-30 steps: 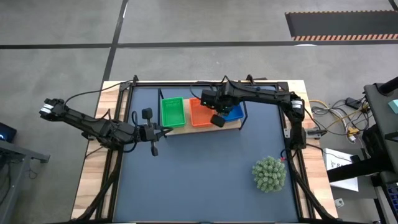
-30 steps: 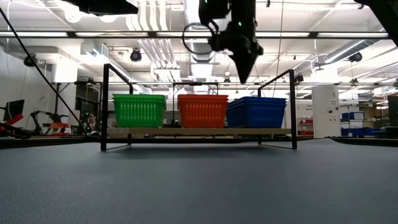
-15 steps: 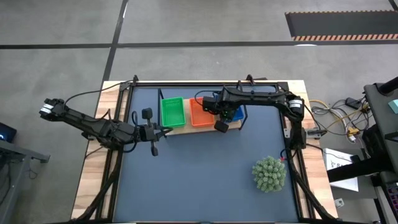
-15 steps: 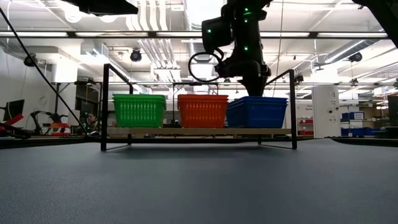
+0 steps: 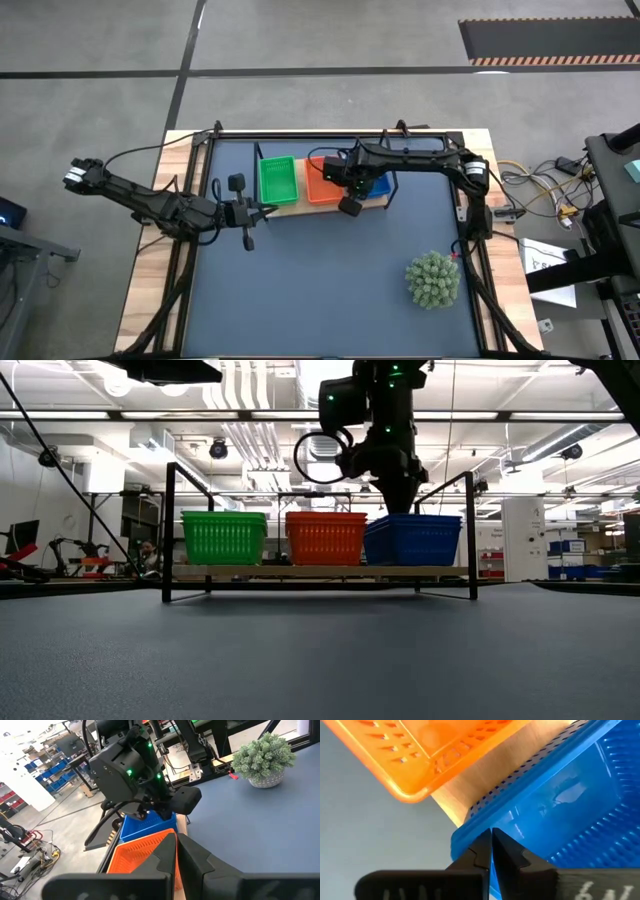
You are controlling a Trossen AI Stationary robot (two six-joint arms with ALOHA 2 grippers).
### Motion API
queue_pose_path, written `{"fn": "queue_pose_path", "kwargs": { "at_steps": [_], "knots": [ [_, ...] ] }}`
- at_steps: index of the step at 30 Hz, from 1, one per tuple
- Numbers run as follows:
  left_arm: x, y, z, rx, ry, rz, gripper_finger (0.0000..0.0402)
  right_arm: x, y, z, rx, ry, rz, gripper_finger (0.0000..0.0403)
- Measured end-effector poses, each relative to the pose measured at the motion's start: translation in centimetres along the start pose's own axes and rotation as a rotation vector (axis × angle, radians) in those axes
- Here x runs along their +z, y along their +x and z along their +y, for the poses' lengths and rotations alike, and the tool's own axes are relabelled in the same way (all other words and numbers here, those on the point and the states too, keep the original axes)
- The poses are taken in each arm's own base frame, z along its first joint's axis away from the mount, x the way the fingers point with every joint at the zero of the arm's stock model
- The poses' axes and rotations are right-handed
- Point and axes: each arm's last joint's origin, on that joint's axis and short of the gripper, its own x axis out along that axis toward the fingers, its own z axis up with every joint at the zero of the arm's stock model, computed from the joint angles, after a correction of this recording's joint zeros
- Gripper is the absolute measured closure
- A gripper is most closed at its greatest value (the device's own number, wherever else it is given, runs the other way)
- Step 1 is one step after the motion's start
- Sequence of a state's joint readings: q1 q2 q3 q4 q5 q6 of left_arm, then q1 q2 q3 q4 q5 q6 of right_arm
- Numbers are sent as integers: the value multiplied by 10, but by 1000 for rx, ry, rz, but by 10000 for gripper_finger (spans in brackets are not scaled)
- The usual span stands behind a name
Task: Stack baskets on shelf by color
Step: Adjust the stacked blue basket, then return to home position
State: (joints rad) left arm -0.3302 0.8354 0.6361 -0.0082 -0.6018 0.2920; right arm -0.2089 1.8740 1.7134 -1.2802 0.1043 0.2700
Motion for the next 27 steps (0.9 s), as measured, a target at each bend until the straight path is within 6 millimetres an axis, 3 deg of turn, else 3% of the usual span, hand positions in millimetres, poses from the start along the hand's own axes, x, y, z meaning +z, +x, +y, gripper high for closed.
{"fn": "queue_pose_path", "kwargs": {
  "at_steps": [9,13,15,18,21,23,27],
  "knots": [
    [0,0,0,0,1,0,402,0,-9,-2,2,13,-44,394],
    [-3,-2,-1,-23,22,25,402,-10,-34,-4,-107,6,-147,394],
    [-10,-6,-4,-103,53,73,402,-27,-52,2,-116,-24,-249,394],
    [-20,-12,-11,-264,74,84,402,-58,-67,20,12,-144,-488,394],
    [-32,-18,-14,-373,130,-38,402,-96,-62,40,166,-458,-764,394],
    [-43,-23,-15,-391,143,-133,402,-122,-54,45,159,-603,-962,394],
    [-57,-37,-6,-325,72,-256,402,-165,-38,33,34,-657,-1270,394]
  ]
}}
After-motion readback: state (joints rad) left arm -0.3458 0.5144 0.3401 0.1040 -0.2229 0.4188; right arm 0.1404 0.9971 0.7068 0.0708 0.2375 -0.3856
